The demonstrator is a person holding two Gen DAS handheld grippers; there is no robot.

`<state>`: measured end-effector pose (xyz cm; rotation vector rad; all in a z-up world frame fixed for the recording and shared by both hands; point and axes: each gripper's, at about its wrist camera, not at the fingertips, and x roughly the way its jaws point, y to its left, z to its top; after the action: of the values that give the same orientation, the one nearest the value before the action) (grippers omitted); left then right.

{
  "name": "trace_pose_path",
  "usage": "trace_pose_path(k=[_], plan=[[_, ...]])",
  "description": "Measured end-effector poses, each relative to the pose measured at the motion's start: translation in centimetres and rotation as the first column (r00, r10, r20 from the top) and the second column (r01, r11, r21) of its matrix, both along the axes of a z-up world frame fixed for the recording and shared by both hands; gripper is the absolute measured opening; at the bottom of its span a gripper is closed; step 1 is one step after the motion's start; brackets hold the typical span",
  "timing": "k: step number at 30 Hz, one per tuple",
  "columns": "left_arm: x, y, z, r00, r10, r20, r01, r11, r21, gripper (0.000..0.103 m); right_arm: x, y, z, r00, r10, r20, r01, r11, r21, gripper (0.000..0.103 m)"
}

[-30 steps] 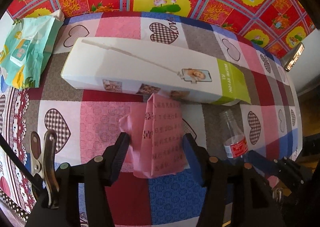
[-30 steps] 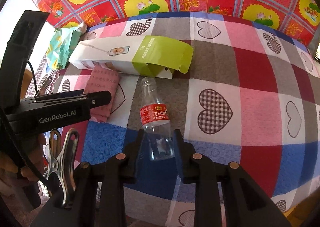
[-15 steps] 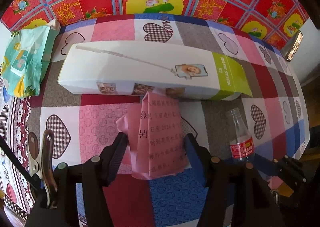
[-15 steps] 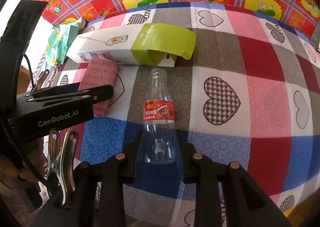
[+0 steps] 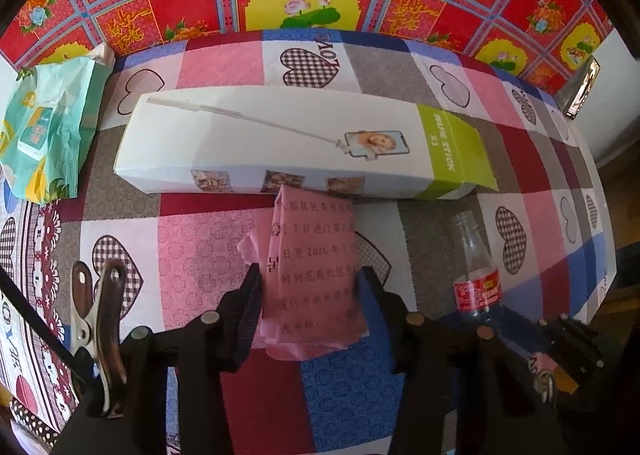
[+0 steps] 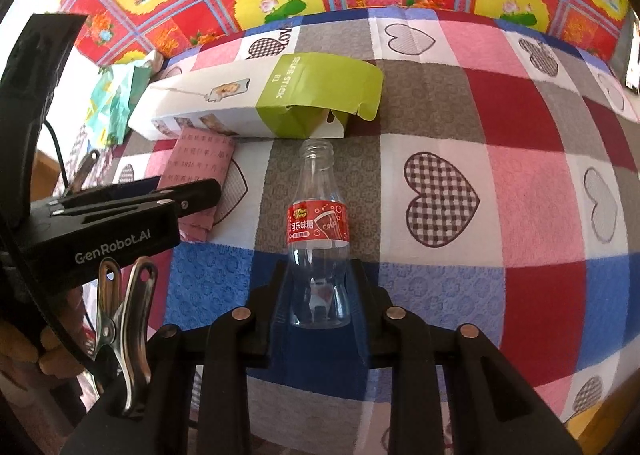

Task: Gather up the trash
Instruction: 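Lift the pink paper and the bottle off the bed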

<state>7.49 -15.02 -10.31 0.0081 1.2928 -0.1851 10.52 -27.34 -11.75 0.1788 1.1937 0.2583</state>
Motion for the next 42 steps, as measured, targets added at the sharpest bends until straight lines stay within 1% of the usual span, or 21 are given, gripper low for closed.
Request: trace_pose_path(k=[3, 7, 11, 17, 22, 35, 42], plan=[[-0.3, 0.4, 0.6, 1.0, -0.004, 0.004, 0.004, 1.0, 0.007, 0.046, -0.2, 0.4, 0.4, 1.0, -0.02, 0.01, 0.02, 1.0, 0.016, 0.029], [-0.7, 1.6, 1.2, 1.0, 0.005, 0.003, -0.005, 1.0, 0.008, 0.046, -0.7, 1.3, 1.3, 0.999, -0.017, 0.037, 0.016, 1.0, 0.024, 0.029], [-1.2, 3.4, 2.2, 1.0, 0.023, 0.015, -0.023, 1.0, -0.017, 0.046, -1.0, 2.1, 1.8, 0.998, -0.027, 0.048, 0.026, 0.999, 0.031, 0.029], [-2.0, 7.3, 3.9, 0.999, 0.044, 0.023, -0.042, 0.998, -0.054, 0.046, -1.3, 4.5, 2.5, 0.998, -0.027, 0.057, 0.025, 0.999, 0.029, 0.029], [-2.3, 10.5, 4.8, 0.998, 0.055, 0.035, -0.052, 0.997, -0.064, 0.046, -1.8, 7.6, 3.7, 0.997, -0.023, 0.08, 0.022, 1.0, 0.019, 0.029], [-4.0, 19.7, 6.9, 0.996, 0.07, 0.056, -0.066, 0.995, -0.074, 0.046, -3.5, 15.8, 5.5, 0.993, -0.043, 0.11, 0.038, 0.998, 0.047, 0.029], [-4.6, 24.2, 7.8, 0.995, 0.077, 0.07, -0.072, 0.995, -0.076, 0.046, -4.1, 20.3, 6.2, 0.991, -0.034, 0.129, 0.028, 0.998, 0.053, 0.029]])
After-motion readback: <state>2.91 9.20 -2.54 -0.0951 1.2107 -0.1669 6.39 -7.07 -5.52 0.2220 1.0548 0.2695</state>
